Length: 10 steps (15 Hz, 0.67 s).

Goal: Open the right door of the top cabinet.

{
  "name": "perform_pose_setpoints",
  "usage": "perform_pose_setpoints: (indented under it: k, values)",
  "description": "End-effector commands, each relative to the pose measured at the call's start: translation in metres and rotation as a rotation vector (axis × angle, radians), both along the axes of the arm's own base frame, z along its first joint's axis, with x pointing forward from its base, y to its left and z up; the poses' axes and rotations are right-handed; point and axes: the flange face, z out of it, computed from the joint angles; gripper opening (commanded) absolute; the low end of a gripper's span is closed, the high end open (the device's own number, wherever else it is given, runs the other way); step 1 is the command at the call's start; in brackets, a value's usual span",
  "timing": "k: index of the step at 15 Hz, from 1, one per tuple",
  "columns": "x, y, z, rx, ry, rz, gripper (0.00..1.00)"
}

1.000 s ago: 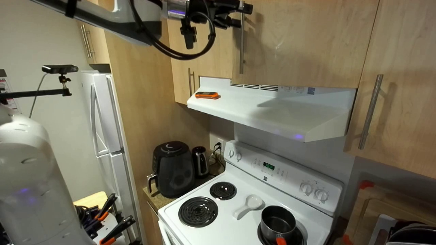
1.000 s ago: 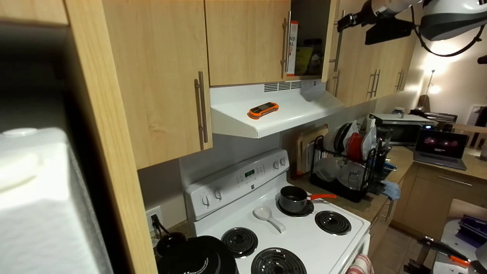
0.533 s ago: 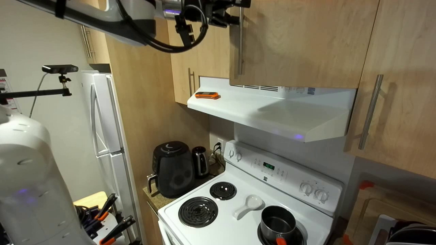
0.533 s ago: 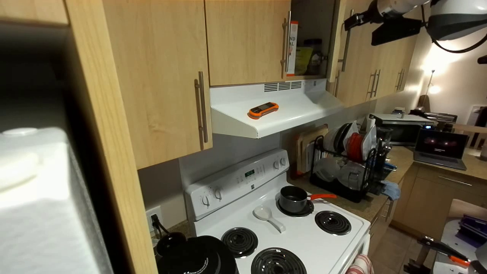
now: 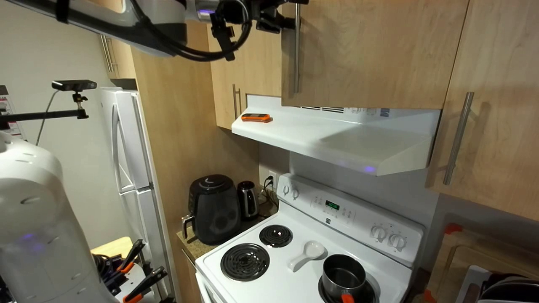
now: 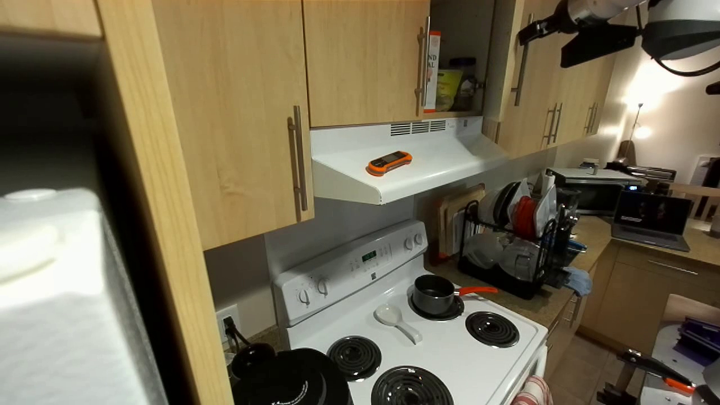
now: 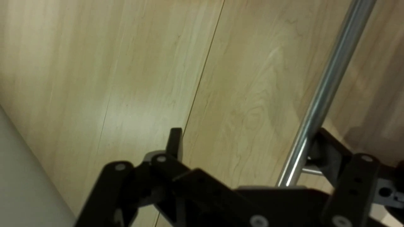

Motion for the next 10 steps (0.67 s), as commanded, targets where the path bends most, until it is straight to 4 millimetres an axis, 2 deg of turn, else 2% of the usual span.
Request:
perform_pose_setpoints:
  k: [1, 10]
  values:
    - [-0.017, -0.030, 0.008, -0.019, 0.020, -0.056, 1.00]
    - [-0.037, -0.058, 0.014, 0.069, 0.027, 0.007, 1.00]
